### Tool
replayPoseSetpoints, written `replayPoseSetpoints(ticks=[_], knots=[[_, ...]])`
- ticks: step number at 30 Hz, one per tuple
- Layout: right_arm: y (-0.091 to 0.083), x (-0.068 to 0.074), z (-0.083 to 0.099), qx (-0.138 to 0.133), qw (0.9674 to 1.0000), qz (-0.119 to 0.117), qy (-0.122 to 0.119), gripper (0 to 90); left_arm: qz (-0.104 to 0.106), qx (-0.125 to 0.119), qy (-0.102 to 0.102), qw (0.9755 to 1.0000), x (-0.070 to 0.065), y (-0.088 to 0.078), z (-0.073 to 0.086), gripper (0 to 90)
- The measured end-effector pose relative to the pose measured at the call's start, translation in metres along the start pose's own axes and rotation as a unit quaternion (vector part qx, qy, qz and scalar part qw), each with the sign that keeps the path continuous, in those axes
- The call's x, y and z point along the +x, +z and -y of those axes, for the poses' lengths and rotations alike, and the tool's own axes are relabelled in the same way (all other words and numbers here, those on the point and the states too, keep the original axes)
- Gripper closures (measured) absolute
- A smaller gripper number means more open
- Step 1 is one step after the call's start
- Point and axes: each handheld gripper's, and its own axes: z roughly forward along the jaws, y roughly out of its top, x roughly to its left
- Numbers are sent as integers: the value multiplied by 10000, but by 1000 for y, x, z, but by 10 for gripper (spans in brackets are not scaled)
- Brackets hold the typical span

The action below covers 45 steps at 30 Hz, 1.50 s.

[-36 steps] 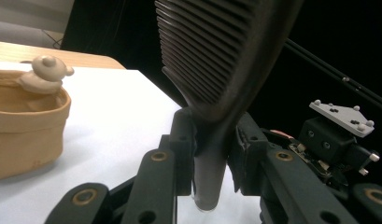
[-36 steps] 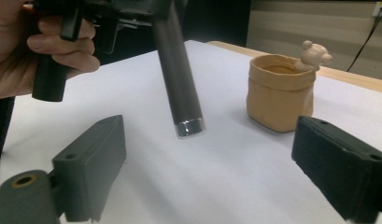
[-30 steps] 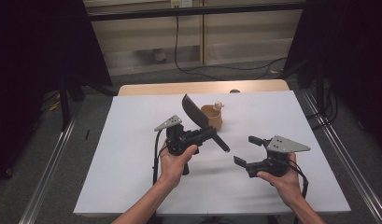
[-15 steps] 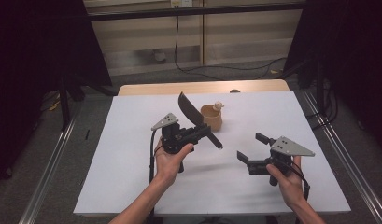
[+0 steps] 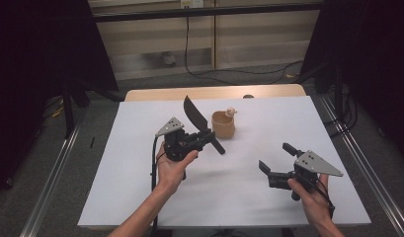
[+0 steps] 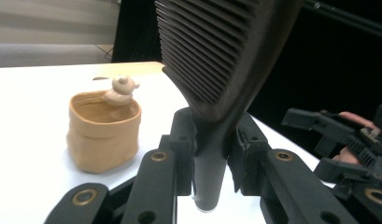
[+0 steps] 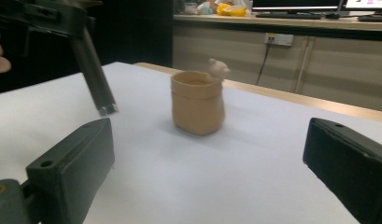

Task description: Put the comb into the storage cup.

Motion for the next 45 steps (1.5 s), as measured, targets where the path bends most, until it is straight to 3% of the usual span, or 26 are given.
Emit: replayPoseSetpoints(ticks=[7, 18, 24, 37, 45], knots=[[-12, -9, 5, 13, 9996, 279, -9, 12, -162, -32, 108, 9998, 4, -4, -6, 732], [-32, -16, 15, -107, 9988, 458, 107, 11, -252, -8, 197, 9995, 7, -4, -16, 732], [-33, -15, 20, -139, 9986, 511, 94, 2, -175, -21, 160, 9997, 9, 2, -20, 732], [-33, -14, 27, -99, 9980, 618, 80, 16, -467, -147, 140, 9987, 26, 8, -30, 732], [-33, -14, 28, -126, 9981, 586, 113, 16, -563, -169, 199, 9981, 28, 15, -38, 732]])
